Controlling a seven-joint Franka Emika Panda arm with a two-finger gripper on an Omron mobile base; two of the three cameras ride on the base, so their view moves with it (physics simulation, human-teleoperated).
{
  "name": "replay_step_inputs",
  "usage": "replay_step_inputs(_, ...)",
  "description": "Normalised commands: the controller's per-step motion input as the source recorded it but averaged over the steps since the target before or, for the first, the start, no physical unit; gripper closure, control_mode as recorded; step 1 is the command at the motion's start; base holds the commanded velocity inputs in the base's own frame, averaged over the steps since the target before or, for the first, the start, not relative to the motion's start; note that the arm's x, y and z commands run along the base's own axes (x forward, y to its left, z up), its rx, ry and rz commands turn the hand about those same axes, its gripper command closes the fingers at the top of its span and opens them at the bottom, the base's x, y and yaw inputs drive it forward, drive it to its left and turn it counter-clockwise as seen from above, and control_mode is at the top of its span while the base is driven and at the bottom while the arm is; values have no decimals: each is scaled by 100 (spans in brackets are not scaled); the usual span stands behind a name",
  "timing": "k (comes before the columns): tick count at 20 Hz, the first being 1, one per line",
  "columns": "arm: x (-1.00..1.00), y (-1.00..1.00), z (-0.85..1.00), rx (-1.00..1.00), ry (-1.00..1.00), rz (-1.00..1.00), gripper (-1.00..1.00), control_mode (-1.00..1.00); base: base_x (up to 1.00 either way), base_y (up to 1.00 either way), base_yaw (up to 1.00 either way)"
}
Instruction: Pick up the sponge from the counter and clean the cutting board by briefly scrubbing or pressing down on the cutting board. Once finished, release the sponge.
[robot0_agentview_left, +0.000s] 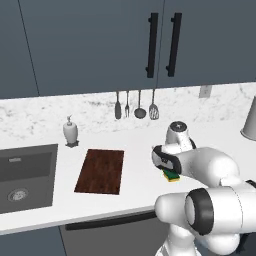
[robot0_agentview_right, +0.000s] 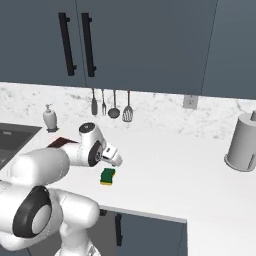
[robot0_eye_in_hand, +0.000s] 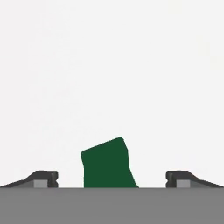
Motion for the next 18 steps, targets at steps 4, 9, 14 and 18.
replay_step_inputs(4,-45,0,100,0,9,0,-100,-100,0,0,0)
replay_step_inputs(9,-87,10,96,0,34,0,-100,-100,0,0,0)
replay_step_inputs(14,-100,20,49,2,18,0,-100,-100,0,0,0)
replay_step_inputs(18,-100,31,7,8,-20,0,-100,-100,0,0,0)
